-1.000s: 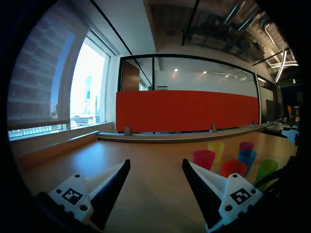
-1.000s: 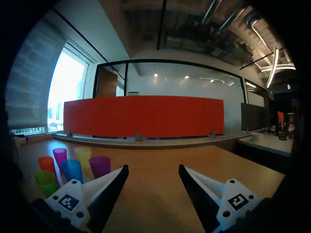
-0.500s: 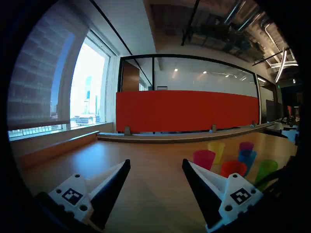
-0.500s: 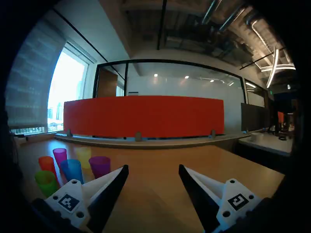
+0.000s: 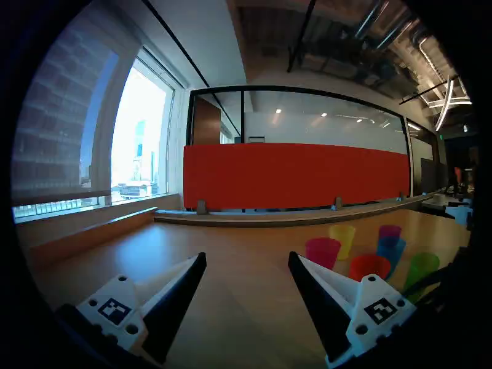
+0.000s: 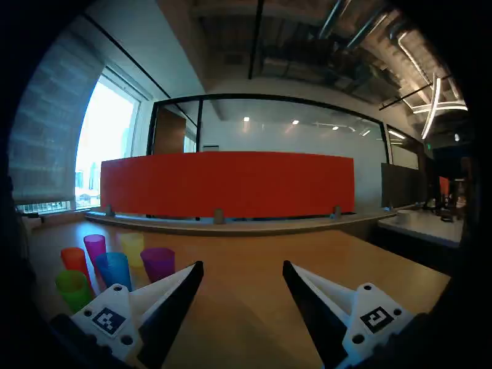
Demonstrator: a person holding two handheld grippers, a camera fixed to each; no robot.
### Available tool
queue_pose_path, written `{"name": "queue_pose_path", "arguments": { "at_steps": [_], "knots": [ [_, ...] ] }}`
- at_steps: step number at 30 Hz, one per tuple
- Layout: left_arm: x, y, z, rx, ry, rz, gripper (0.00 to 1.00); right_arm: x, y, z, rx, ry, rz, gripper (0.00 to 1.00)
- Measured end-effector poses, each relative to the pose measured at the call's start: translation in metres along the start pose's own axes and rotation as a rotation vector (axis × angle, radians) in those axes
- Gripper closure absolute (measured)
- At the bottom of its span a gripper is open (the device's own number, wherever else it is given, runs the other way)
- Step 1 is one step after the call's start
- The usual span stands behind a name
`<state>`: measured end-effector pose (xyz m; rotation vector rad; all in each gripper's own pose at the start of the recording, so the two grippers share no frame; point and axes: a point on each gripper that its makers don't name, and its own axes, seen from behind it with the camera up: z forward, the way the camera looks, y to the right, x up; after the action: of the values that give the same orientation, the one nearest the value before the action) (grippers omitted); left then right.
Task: Pour water
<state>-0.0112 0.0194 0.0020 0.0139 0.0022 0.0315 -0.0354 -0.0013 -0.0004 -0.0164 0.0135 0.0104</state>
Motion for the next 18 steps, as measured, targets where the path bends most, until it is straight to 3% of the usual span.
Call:
{"name": "queue_pose_path", "arguments": {
  "at_steps": [18],
  "knots": [
    [-0.0028, -0.0006, 0.0010, -0.002, 0.000, 0.000, 0.01, 0.0008, 0.0002, -0.0006, 0.000, 0.000, 0.000, 0.00]
  ]
}}
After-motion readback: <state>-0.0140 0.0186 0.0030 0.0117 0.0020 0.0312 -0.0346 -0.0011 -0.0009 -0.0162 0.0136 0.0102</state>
